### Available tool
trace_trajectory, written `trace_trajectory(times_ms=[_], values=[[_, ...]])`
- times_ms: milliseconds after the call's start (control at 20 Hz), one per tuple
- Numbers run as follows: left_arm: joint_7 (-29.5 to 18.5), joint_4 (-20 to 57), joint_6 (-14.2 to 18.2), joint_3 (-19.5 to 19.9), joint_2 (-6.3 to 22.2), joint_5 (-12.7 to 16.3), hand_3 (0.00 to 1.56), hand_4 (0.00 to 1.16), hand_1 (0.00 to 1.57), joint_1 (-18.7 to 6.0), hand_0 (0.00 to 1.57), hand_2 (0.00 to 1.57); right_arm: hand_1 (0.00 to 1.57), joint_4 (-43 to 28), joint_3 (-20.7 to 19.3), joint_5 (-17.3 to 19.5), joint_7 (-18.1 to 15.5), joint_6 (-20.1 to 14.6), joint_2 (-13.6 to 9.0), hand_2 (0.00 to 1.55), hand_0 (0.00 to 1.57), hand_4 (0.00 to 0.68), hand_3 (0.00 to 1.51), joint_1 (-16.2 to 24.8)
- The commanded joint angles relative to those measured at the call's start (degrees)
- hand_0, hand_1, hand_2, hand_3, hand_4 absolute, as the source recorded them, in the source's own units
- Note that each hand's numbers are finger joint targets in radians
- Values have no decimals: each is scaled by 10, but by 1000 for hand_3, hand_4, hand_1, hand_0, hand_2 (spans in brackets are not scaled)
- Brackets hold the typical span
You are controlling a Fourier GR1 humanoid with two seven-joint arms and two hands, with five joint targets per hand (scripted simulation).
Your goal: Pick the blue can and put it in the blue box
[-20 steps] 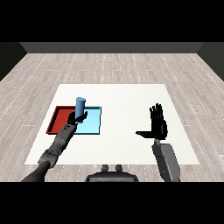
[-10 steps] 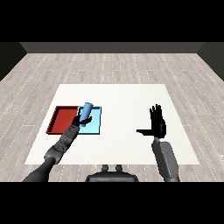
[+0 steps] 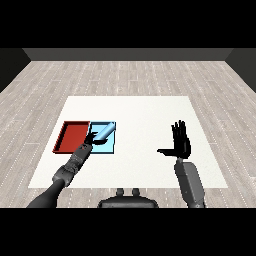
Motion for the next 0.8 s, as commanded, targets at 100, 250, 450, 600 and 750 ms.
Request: trace_trajectory(times_ms=[100, 250, 450, 600, 750], values=[[-14, 11, 54, 10, 20, -1, 0, 0, 0, 19, 0, 0, 0, -37, 5, -2, 40, -26, 11, 0, 0, 0, 0, -21], [-83, -32, 151, 57, 6, 41, 0, 0, 0, 34, 0, 0, 0, -51, 3, -15, 19, -6, 16, 0, 0, 0, 0, 14], [-220, -133, 181, 96, 0, 73, 0, 0, 0, 33, 0, 0, 0, -33, -2, -15, 23, -1, 10, 0, 0, 0, 0, 1], [-323, -221, 93, 105, -3, 92, 0, 0, 0, 81, 0, 0, 0, -34, 6, -10, 18, 2, 14, 0, 0, 0, 0, -2], [-388, -291, 46, 92, -12, 93, 0, 0, 0, 116, 0, 0, 0, -27, -2, -3, 29, 12, -13, 0, 0, 0, 0, 12]])
